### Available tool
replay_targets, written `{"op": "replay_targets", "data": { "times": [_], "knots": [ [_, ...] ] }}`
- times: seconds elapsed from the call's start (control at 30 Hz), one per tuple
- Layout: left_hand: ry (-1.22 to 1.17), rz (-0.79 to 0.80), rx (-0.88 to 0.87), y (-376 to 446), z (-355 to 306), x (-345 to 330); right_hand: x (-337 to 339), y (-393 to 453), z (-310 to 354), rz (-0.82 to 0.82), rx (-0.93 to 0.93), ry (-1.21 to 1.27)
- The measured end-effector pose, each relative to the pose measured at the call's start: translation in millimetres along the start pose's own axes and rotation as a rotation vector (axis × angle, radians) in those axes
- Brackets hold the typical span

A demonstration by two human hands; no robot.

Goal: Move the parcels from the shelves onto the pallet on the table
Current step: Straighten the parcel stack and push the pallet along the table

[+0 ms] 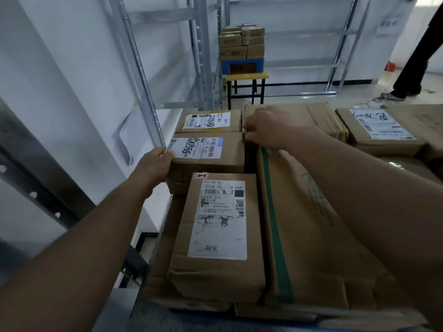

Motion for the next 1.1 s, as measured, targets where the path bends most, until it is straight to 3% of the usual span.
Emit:
{"op": "replay_targets", "data": {
  "times": [0.27,0.53,0.87,1.1],
  "knots": [
    [0.058,0.101,0.036,5,4,-7,3,-1,-3,0.027,0.02,-0.015],
    [0.095,-0.079,-0.007,43,-29,2,4,31,-20,0.024,-0.083,0.14],
    [0.171,0.065,0.038,96,-47,-14,-33,89,-19,0.207,-0.032,0.017],
    [0.118,0.112,0.048,101,-49,-23,-38,92,-22,0.227,-0.011,-0.014]
  ]
}}
Point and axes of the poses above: each hand's wrist, its own y-axis towards the middle knuckle, its own x-axis out of the back of the hand, z = x × y, the point moved 7 cm from there along y, towards the middle knuckle, and after that the axes turned 4 degrees about y, right-handed, at the moved point
